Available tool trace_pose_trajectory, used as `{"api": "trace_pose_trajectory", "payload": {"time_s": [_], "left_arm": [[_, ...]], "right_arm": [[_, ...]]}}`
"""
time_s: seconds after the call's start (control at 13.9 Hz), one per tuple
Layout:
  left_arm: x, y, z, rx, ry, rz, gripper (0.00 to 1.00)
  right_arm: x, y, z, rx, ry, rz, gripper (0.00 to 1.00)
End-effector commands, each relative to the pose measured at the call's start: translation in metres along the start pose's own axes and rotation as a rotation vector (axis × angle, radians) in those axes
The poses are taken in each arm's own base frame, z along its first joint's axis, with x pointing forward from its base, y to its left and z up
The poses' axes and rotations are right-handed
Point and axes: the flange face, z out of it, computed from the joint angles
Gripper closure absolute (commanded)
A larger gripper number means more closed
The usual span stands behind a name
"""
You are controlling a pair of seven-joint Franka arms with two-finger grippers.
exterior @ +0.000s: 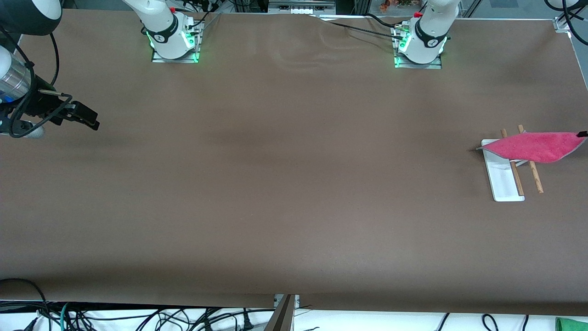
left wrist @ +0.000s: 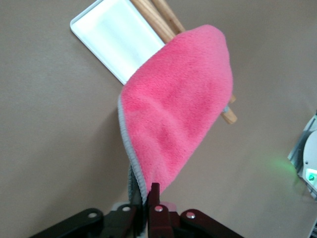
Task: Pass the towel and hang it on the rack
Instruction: 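Open the left gripper to release the towel on the rack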
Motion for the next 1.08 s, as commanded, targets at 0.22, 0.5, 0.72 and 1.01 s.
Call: {"api": "trace_pose_trajectory", "payload": {"time_s": [0.22, 0.5, 0.72, 1.01], "left_arm": [[0.009, 0.006, -0.025, 0.048, 0.019, -0.037, 0.00], [0.060, 0.044, -0.077, 0.138, -0.031, -0.026, 0.00], [0.100, 0.080, -0.113, 0.205, -0.073, -0.022, 0.00], [0.168, 0.135, -0.135, 0.232, -0.125, -0.061, 0.00]], "right_arm": [[0.001, 0.003, -0.003, 0.015, 0.006, -0.009, 0.00], [0.001, 0.003, -0.003, 0.015, 0.006, -0.009, 0.00], [0.001, 0.003, -0.003, 0.015, 0.006, -0.009, 0.00], [0.001, 0.004, -0.003, 0.015, 0.006, -0.007, 0.00]]}}
